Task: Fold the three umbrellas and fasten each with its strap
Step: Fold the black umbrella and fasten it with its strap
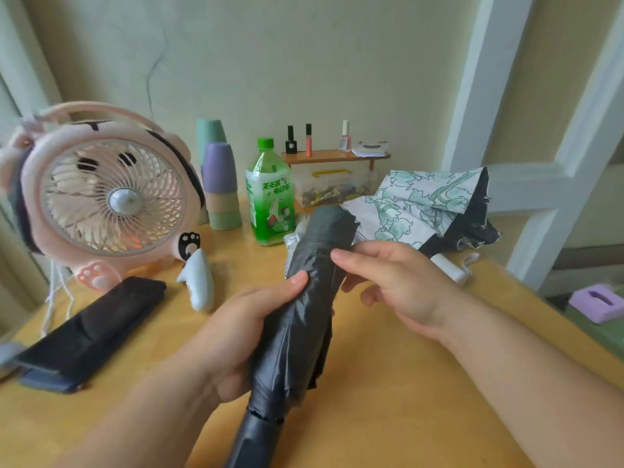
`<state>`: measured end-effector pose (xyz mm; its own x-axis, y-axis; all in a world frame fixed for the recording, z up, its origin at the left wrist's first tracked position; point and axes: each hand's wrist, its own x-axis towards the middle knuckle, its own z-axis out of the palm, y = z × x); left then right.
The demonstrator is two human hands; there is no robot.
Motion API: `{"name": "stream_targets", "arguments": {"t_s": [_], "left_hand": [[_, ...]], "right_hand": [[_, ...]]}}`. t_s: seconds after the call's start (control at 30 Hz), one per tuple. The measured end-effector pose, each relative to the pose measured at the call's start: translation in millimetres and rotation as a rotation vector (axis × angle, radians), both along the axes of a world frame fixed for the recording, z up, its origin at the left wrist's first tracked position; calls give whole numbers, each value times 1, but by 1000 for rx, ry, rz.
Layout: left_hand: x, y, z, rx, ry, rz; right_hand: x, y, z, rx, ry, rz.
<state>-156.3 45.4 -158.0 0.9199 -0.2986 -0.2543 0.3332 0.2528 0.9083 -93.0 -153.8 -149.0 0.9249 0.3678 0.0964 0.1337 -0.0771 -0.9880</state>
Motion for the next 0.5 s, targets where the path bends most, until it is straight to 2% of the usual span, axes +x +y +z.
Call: {"name": "stream_targets", "arguments": {"t_s": [0.1,0.27,0.4,0.5], "left_hand": [[0,1,-6,-85,22,-128],[1,-2,-18,-217,150,-343],[5,-10,-26,-183,191,-383],[7,-19,-29,-77,186,-323]], "right_hand": [[9,12,6,-19,32,30],[5,32,-10,290,244,186],[2,38,-20,450,401,111],[1,39,-22,481,467,-13]]}}
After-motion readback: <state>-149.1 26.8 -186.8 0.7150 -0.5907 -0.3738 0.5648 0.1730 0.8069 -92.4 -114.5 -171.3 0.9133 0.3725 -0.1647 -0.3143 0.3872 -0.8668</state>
